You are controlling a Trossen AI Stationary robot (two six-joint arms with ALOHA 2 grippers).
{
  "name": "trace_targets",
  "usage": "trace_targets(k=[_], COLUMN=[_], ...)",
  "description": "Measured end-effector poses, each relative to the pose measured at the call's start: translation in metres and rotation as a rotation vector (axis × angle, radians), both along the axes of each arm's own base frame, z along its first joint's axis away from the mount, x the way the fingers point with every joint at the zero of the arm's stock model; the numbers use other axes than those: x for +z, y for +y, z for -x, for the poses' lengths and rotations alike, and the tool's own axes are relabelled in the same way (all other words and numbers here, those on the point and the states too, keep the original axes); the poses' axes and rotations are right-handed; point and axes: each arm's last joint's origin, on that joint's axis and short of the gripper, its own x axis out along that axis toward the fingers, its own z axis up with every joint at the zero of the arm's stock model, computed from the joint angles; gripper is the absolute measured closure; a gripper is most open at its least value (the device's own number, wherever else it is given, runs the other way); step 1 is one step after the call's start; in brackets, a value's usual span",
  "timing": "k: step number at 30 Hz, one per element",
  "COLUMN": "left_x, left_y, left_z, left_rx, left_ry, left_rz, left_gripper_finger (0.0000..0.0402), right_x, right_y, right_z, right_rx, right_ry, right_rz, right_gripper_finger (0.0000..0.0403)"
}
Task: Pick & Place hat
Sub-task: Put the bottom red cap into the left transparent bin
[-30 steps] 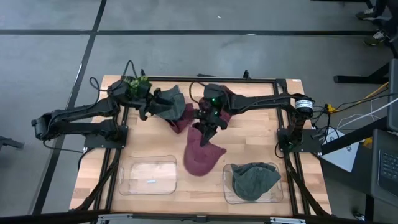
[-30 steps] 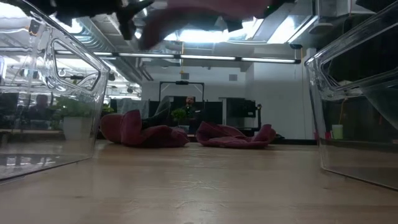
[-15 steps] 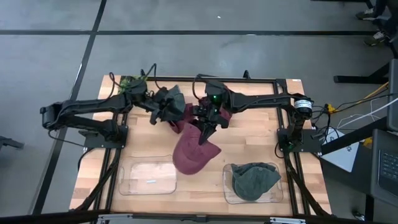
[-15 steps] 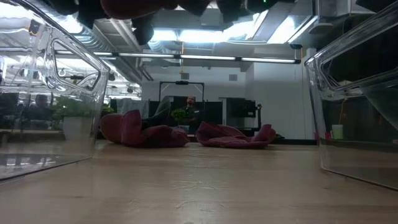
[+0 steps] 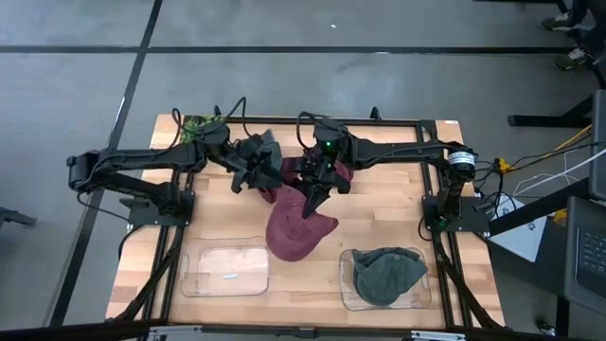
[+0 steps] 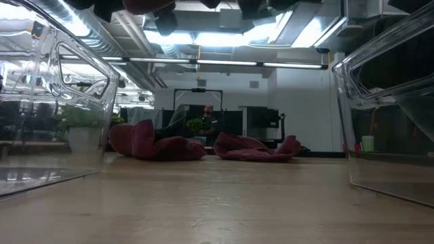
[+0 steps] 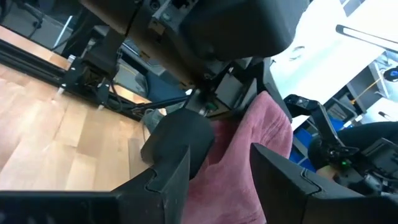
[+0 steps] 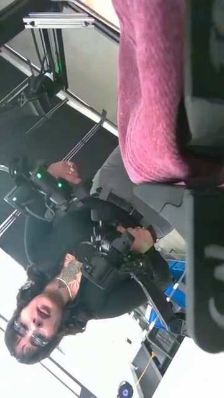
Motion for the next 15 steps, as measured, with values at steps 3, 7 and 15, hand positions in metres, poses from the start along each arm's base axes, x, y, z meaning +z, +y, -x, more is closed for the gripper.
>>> trace_targets(k=[3,7,15], left_x=[0.001,0.002,0.000], left_y=[-0.003,-0.008,-0.016], left_z=[-0.001,-0.002,-0.004], left_rx=[-0.009,-0.034,-0.069], left_ry=[-0.002,0.006,0.016], left_rz=[0.004,0.029,0.026], left_gripper_finger=[0.0240,0.0238,0.0250], right_x=[-0.001,-0.001,0.000], right_y=[-0.002,-0.005,-0.015], right_z=[0.000,-0.001,-0.001], right_rx=[-0.007,-0.030,-0.104], right_ry=[-0.004,-0.033,-0.056], right_rz=[0.002,0.013,0.017], right_gripper_finger=[0.0382,0.0381,0.0381])
